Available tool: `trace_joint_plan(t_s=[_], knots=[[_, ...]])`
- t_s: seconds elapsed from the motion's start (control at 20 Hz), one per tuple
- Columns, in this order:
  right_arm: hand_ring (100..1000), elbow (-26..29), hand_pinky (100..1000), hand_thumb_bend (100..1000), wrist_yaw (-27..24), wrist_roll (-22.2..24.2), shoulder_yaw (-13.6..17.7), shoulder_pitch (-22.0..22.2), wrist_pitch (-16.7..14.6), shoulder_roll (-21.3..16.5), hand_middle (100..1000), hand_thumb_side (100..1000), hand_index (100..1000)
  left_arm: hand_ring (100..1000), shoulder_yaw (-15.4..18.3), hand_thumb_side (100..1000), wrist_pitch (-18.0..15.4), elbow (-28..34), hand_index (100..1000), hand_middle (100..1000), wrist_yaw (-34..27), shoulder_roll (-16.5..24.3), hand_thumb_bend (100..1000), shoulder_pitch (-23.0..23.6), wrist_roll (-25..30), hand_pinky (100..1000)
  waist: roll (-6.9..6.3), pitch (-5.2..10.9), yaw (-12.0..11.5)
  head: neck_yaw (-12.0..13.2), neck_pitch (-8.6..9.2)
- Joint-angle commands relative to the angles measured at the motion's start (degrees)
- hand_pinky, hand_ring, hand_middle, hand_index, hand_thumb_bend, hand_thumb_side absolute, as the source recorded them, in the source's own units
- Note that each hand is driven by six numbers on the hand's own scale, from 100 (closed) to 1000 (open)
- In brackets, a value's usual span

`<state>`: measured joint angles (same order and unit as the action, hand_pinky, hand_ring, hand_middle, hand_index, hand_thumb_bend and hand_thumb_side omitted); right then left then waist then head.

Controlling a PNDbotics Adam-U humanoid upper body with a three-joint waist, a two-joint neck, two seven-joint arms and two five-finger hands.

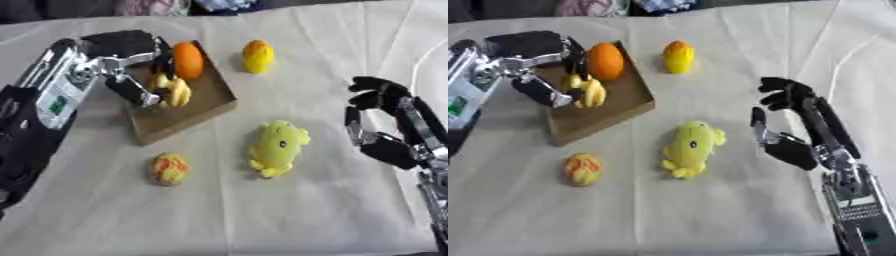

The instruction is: Pick up objects on the table and place them in the box.

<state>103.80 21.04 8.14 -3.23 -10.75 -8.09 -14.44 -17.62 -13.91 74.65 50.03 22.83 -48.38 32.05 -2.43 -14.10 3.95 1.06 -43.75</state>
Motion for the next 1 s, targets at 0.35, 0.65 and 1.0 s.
trace_joint_plan(t_s=[0.35,0.65,1.0], knots=[[701,0.39,690,103,-0.79,0.64,-0.28,-0.44,-0.22,-0.22,734,265,849,695,3.64,323,0.81,-7.04,814,737,0.49,-6.59,503,-2.24,-6.63,702,0.48,1.81,0.54,0.50,0.39],[702,0.41,691,104,-0.59,0.56,0.03,-0.61,-0.17,-0.48,735,266,849,729,5.97,409,3.05,-0.25,835,768,-5.50,-4.70,563,-0.08,-10.51,723,0.59,1.61,-0.52,0.17,0.42],[707,0.91,698,111,0.32,0.95,0.23,-2.52,-0.06,-3.39,741,262,852,689,11.60,429,7.06,17.88,809,736,-19.72,2.13,560,6.24,-15.48,699,0.55,1.34,-1.88,-0.52,0.53]])
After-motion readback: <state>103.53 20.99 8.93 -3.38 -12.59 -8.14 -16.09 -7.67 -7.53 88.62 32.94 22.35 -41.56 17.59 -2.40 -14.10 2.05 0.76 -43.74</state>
